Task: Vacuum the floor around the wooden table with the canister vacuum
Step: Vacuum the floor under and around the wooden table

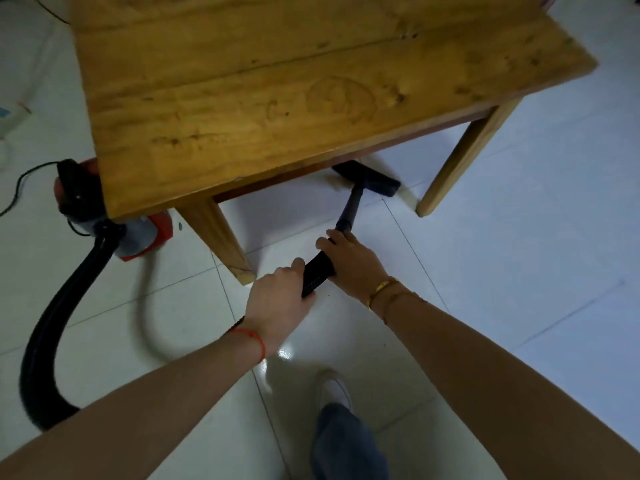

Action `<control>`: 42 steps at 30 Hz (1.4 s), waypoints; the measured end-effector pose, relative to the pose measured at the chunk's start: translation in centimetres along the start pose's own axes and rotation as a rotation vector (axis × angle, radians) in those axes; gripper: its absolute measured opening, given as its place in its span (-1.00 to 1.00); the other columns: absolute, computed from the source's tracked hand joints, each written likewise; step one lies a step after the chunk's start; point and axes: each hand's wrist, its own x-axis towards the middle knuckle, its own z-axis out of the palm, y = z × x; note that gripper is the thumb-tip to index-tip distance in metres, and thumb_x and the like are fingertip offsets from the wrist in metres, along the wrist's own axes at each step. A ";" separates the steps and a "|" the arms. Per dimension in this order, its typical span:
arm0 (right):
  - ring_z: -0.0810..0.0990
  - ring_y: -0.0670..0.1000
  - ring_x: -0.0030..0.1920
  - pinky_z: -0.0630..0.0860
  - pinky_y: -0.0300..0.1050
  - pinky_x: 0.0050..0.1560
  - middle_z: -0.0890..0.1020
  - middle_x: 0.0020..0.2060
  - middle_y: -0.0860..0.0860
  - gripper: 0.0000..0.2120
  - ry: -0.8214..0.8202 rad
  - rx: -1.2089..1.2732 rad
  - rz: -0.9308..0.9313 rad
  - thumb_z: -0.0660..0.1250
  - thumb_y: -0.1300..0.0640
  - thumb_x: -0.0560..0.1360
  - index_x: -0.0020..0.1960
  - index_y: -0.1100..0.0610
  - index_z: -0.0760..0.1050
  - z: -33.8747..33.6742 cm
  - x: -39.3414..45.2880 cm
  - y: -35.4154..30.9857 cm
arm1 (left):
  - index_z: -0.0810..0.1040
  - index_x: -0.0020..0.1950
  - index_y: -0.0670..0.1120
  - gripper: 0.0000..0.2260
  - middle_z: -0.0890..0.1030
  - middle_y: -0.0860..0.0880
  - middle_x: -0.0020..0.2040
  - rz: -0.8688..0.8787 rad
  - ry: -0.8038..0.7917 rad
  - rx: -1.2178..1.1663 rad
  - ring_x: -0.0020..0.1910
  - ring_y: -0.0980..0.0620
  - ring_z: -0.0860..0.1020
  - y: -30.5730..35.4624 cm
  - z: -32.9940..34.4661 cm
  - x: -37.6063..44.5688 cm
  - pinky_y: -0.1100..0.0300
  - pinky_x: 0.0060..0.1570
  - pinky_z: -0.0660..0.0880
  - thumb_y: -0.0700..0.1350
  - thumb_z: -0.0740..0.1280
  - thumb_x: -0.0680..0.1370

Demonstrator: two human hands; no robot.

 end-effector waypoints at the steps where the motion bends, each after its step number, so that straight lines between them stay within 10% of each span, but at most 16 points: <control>1: 0.36 0.22 0.36 0.58 0.11 0.03 0.36 0.37 0.11 -0.61 -0.014 0.004 0.003 0.28 0.13 0.54 0.34 0.14 0.34 -0.6 -0.6 -0.5 | 0.38 0.07 -0.10 -0.79 0.57 -0.07 -0.19 -0.005 -0.019 0.004 -0.27 -0.08 0.58 0.1 -0.9 -0.6 0.16 -0.36 0.47 0.00 0.24 0.53; 26: 0.49 0.18 0.21 0.56 0.09 0.00 0.42 0.28 0.13 -0.65 -0.159 0.125 -0.016 0.35 0.16 0.47 0.22 0.18 0.39 -10.5 2.4 8.6 | 0.38 0.17 -0.11 -0.74 0.60 -0.10 -0.04 -0.078 -0.198 0.035 -0.09 -0.11 0.61 9.3 -9.5 7.9 0.14 -0.28 0.40 -0.03 0.27 0.55; 42: 0.48 0.19 0.09 0.51 0.03 -0.03 0.47 0.09 0.15 -0.76 -0.173 0.321 -0.027 0.32 0.25 0.46 0.11 0.23 0.41 -9.1 -4.8 -6.6 | 0.39 0.12 -0.08 -0.76 0.61 -0.06 -0.06 -0.016 -0.284 0.131 -0.10 -0.08 0.62 0.9 -14.8 -5.2 0.12 -0.17 0.50 0.01 0.27 0.53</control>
